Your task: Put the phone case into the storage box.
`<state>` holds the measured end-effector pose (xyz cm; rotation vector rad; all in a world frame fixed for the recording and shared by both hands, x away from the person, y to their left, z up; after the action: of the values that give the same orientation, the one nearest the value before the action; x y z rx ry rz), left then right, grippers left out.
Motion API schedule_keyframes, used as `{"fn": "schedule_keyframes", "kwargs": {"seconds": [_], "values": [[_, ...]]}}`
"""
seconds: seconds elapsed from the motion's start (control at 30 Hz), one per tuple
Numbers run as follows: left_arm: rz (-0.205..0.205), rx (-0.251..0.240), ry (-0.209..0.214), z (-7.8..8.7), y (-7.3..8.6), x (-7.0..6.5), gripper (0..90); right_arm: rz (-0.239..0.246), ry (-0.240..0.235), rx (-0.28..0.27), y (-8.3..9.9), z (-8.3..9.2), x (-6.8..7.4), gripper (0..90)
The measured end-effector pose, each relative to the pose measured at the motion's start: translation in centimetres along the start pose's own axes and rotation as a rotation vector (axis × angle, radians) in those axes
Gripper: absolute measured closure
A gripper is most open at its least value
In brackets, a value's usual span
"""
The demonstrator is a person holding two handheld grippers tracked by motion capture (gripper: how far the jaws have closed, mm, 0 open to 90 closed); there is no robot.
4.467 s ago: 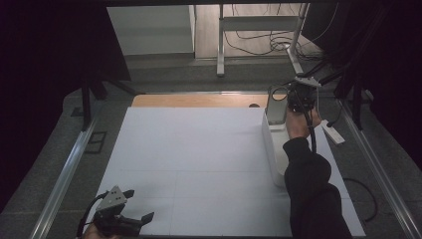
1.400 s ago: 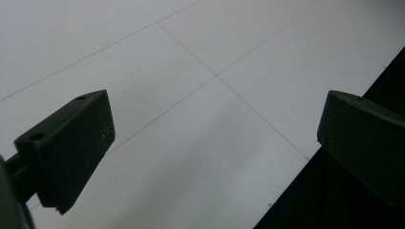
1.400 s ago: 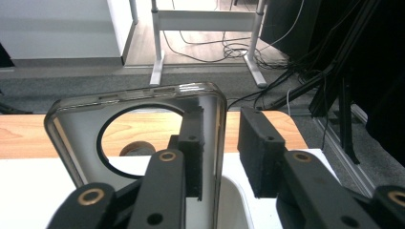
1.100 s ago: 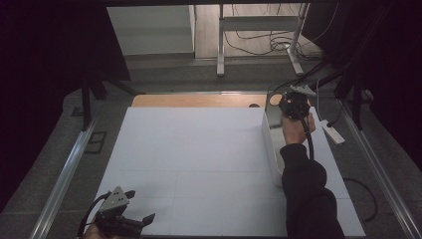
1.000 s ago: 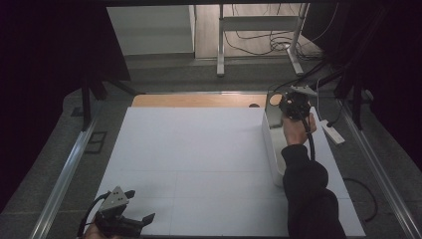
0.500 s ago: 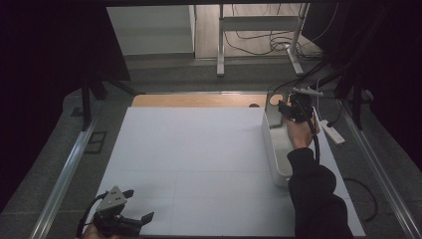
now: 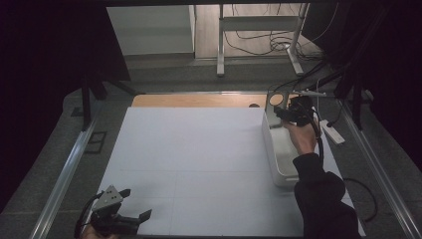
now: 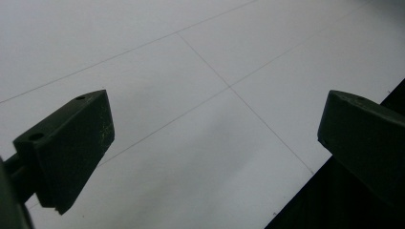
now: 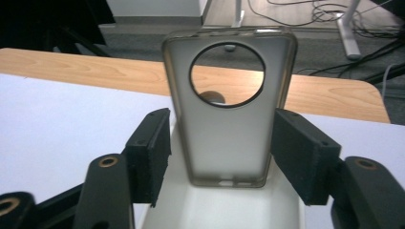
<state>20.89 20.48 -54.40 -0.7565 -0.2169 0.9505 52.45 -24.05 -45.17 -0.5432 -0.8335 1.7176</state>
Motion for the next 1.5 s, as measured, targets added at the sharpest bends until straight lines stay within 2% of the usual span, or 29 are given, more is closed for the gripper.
{"fn": "schedule_keyframes", "kwargs": {"seconds": [0.07,0.27,0.3,0.37,0.63,0.73,0.77,0.83,1.23,1.5], "values": [[0.003,-0.001,0.001,0.0,0.0,0.0,0.0,0.003,-0.014,-0.005,0.1,0.4,0.2,36.7],[0.01,-0.005,-0.002,0.1,0.0,0.2,0.0,0.03,-0.016,-0.007,0.7,1.1,0.6,30.0],[0.01,-0.003,0.0,0.0,0.0,0.1,0.0,0.039,-0.034,0.001,1.0,1.3,0.8,26.5],[0.009,-0.001,-0.001,0.0,0.0,0.1,0.0,0.042,-0.036,0.006,1.0,1.3,0.9,24.7],[0.011,0.0,0.0,0.0,0.0,0.2,0.0,0.086,-0.098,0.059,2.2,1.8,2.5,9.0],[0.012,0.0,0.0,0.0,0.0,0.2,0.0,0.101,-0.111,0.066,2.5,2.0,2.9,7.2],[0.012,0.0,0.0,0.0,0.0,0.2,0.0,0.11,-0.136,0.078,3.0,2.2,3.4,4.4],[0.011,0.001,0.0,0.0,0.0,0.2,0.0,0.12,-0.152,0.087,3.3,2.3,3.6,2.5],[0.013,0.001,-0.006,0.1,0.0,0.2,0.0,0.159,-0.175,0.109,5.2,3.9,4.5,0.0],[0.016,0.004,-0.006,0.0,0.1,0.2,0.0,0.19,-0.192,0.11,6.9,6.0,5.2,0.0]]}}
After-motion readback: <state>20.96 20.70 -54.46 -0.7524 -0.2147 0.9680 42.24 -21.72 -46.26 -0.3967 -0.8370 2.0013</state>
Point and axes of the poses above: each handheld gripper's, and its own axes: z roughly backward along the jaws, y roughly out of its underside, x roughly to its left, the point moved 8 cm from there along -z, roughly forward along the jaws, and after that the axes turned 7 degrees about x, right-handed, at the moved point
